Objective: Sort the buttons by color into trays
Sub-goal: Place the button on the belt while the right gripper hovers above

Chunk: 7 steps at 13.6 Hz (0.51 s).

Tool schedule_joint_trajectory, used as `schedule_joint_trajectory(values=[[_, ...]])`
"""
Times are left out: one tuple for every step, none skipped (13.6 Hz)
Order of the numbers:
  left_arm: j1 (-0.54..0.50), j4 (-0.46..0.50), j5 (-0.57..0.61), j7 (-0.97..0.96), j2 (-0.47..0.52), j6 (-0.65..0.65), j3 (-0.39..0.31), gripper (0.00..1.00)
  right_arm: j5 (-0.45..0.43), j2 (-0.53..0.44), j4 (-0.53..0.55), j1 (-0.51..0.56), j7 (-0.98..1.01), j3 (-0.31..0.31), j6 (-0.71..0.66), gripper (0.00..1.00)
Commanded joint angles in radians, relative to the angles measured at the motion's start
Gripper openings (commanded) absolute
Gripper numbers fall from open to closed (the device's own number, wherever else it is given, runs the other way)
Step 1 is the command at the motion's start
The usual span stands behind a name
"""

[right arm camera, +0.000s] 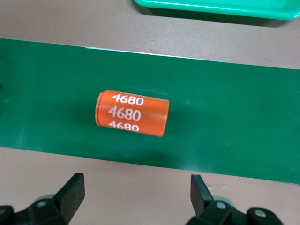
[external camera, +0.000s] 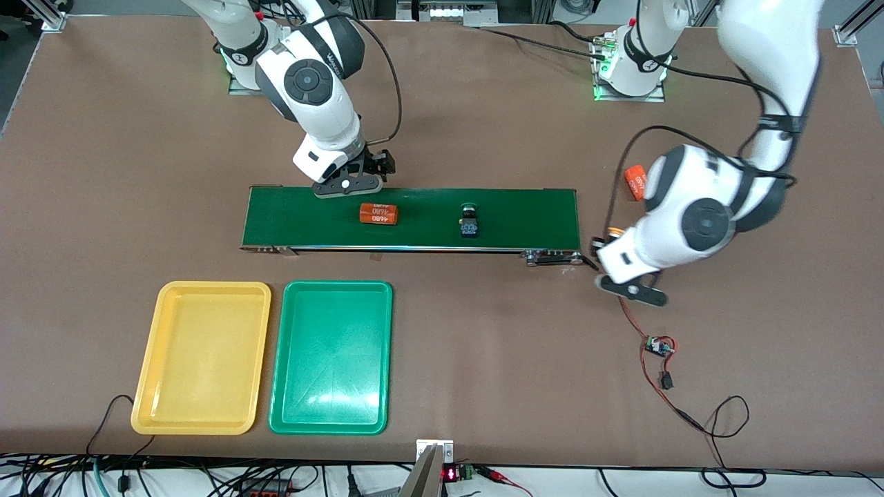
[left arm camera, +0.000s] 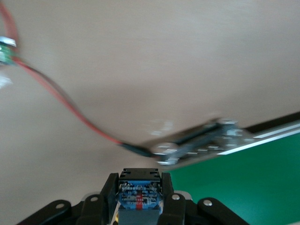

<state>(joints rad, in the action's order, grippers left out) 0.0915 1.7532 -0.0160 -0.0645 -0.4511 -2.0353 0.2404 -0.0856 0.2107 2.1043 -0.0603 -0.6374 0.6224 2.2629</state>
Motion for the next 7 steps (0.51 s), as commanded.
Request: schedule_joint_trajectory(values=[[0.059, 0.035, -0.105, -0.038, 0.022, -0.011, -0.016, 0.0, -0.022, 0.012, -0.03, -0.007, -0.065, 0.003, -0.005, 1.0], [0.069, 0.037, -0.108, -0.066, 0.022, -0.016, -0.015, 0.0, -0.022, 0.013, -0.03, -0.007, -0.065, 0.003, -0.005, 1.0], [0.083, 0.048, -0.108, -0.095, 0.022, -0.028, -0.015, 0.0, -0.022, 0.013, -0.03, -0.007, -0.067, 0.003, -0.005, 1.0], [0.095, 0.067, -0.108, -0.113, 0.026, -0.049, -0.015, 0.0, -0.023, 0.013, -0.03, -0.007, -0.067, 0.003, -0.005, 1.0], [0.1, 0.104, -0.108, -0.132, 0.04, -0.08, -0.015, 0.0, -0.023, 0.013, -0.03, -0.007, -0.067, 0.003, -0.005, 1.0], [0.1, 0.156, -0.108, -0.142, 0.061, -0.135, -0.015, 0.0, -0.025, 0.013, -0.03, -0.007, -0.067, 0.003, -0.003, 1.0], [0.1, 0.202, -0.108, -0.147, 0.069, -0.191, -0.016, 0.0, -0.025, 0.013, -0.03, -0.007, -0.07, 0.003, -0.005, 1.0]])
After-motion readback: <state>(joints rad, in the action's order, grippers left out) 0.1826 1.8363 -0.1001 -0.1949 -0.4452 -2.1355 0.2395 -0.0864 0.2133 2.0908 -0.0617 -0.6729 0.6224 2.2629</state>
